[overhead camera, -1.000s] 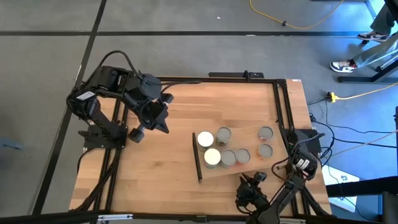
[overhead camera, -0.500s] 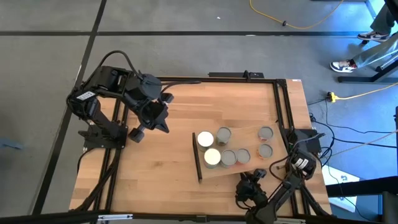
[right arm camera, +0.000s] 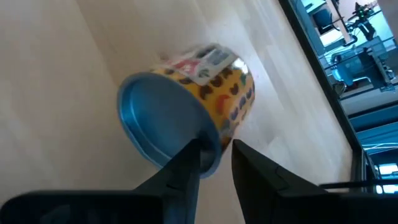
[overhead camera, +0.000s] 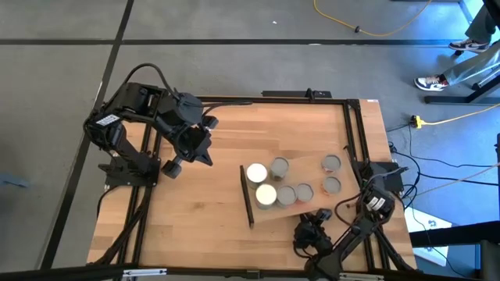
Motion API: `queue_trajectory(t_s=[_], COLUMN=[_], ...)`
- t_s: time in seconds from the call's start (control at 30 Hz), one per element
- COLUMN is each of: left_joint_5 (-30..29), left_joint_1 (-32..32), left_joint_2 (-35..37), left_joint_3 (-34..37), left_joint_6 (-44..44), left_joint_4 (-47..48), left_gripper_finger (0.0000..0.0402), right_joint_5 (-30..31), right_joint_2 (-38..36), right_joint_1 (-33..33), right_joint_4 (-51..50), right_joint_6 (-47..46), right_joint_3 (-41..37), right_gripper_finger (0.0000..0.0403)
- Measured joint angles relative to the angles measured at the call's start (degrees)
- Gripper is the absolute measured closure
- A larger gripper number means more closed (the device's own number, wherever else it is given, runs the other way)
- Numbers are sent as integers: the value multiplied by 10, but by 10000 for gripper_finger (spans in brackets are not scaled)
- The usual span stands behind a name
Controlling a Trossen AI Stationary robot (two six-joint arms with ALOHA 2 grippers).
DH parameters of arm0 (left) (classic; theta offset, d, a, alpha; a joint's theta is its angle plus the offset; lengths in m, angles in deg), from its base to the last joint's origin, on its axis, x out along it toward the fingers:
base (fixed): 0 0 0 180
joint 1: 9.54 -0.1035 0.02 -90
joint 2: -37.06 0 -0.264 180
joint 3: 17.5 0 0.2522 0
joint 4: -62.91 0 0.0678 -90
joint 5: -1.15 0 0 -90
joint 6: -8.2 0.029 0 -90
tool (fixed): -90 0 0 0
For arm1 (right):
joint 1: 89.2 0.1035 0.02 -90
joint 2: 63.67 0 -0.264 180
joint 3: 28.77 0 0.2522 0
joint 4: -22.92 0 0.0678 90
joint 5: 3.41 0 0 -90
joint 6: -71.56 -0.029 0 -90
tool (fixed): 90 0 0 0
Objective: Pick and place cans onto a shelf
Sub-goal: Put the canned spicy black beans on the shelf
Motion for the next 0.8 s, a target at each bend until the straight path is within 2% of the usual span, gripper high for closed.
queue_trajectory(t_s=[0.47, 0.57, 0.73, 0.8], left_joint_5=[-13, -13, -13, -14], left_joint_1=[0, 0, 0, 0], left_joint_2=[0, 0, 0, 0], left_joint_3=[0, 0, 0, 0], left_joint_6=[-5, -5, -5, -6], left_joint_4=[0, 0, -1, 0], left_gripper_finger=[401, 401, 401, 401], right_joint_5=[-1, -4, 5, 7], right_joint_2=[0, 0, -2, -2], right_joint_1=[-26, -26, -26, -26], right_joint_4=[10, 16, 32, 39], right_joint_6=[0, 0, -2, -6], right_joint_3=[-24, -24, -23, -23], right_gripper_finger=[313, 333, 389, 392])
